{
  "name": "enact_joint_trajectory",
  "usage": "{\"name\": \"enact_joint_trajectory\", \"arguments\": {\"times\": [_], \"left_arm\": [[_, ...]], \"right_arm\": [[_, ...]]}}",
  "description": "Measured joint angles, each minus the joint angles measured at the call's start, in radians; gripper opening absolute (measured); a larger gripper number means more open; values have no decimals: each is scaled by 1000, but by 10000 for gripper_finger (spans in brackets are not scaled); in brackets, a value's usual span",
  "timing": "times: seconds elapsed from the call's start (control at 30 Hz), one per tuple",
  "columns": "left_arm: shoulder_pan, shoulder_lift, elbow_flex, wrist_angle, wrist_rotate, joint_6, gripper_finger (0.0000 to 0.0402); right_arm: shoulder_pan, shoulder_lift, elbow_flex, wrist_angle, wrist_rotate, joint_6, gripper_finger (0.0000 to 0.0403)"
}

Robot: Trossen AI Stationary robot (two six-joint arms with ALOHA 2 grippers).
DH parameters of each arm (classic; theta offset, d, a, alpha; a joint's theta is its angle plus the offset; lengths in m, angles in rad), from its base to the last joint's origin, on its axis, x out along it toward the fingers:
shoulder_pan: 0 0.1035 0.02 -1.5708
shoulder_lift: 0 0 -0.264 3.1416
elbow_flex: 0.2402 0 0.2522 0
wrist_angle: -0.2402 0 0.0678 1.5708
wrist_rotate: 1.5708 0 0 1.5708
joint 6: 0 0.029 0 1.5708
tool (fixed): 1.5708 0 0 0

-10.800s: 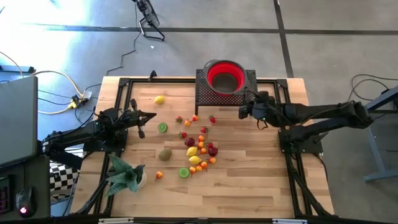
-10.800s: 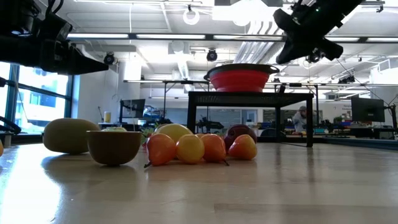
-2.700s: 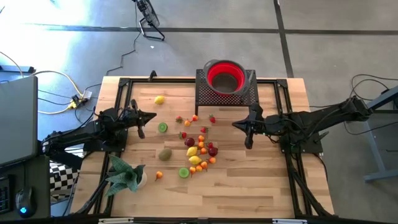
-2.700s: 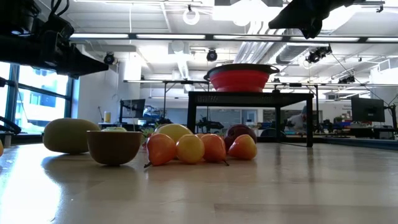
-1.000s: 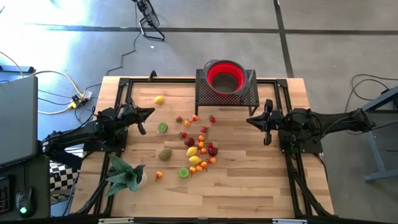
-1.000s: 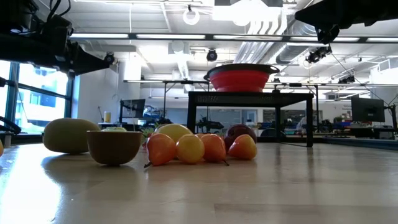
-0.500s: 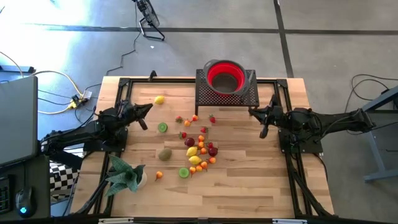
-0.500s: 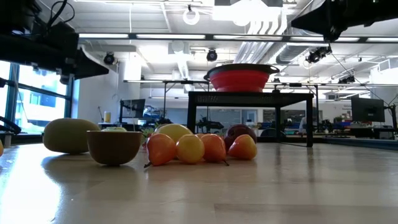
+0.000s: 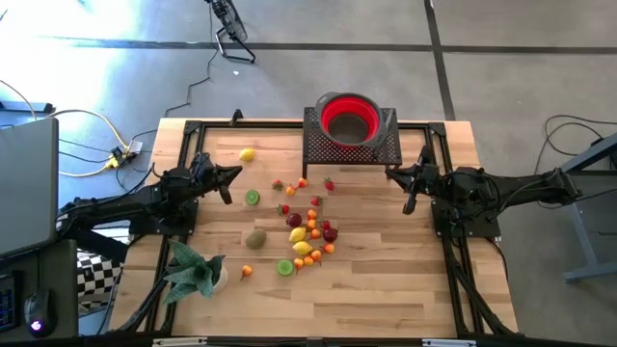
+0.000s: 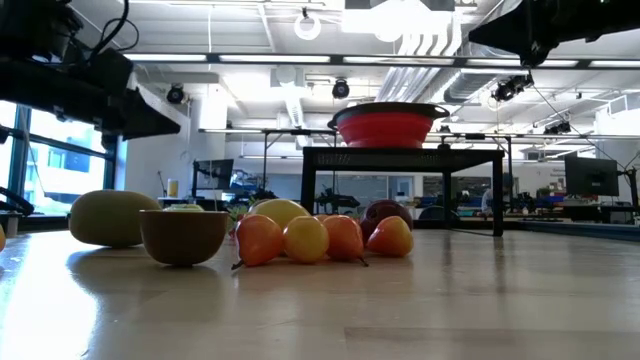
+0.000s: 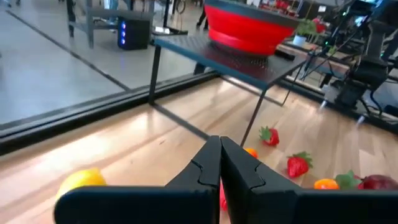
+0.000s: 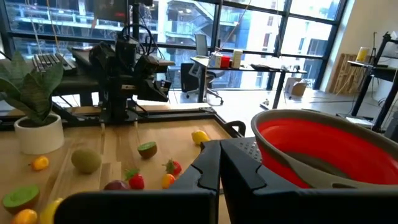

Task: Pick & Place Fruit
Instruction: Put the lemon into the strainer on the shelf

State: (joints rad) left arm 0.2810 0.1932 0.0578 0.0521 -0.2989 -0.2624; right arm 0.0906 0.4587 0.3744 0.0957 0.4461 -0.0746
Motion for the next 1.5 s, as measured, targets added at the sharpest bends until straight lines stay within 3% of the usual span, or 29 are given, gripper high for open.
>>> {"name": "enact_joint_trajectory", "arguments": {"times": [0.27, 0.6, 0.77, 1.0, 1.13, 1.23, 1.5], "left_arm": [[0, 116, 28, 186, -29, 105, 0], [1, 352, 193, 128, -70, 181, 0], [1, 459, 285, 45, -155, 206, 0], [8, 536, 408, -103, -183, 206, 0], [79, 540, 445, -186, -182, 206, 0], [168, 540, 447, -226, -106, 208, 0], [397, 545, 447, -240, 257, 205, 0]], "right_arm": [[0, 0, 0, 3, 0, 0, 3], [-58, 0, 0, -1, 0, -4, 3], [-95, 0, 0, -2, -7, -2, 3], [-106, 2, 0, -8, -12, 3, 3], [-106, 3, 0, -16, -32, 3, 3], [-106, 6, 0, -17, -31, 3, 3], [-106, 11, 0, -17, -32, 36, 3]]}}
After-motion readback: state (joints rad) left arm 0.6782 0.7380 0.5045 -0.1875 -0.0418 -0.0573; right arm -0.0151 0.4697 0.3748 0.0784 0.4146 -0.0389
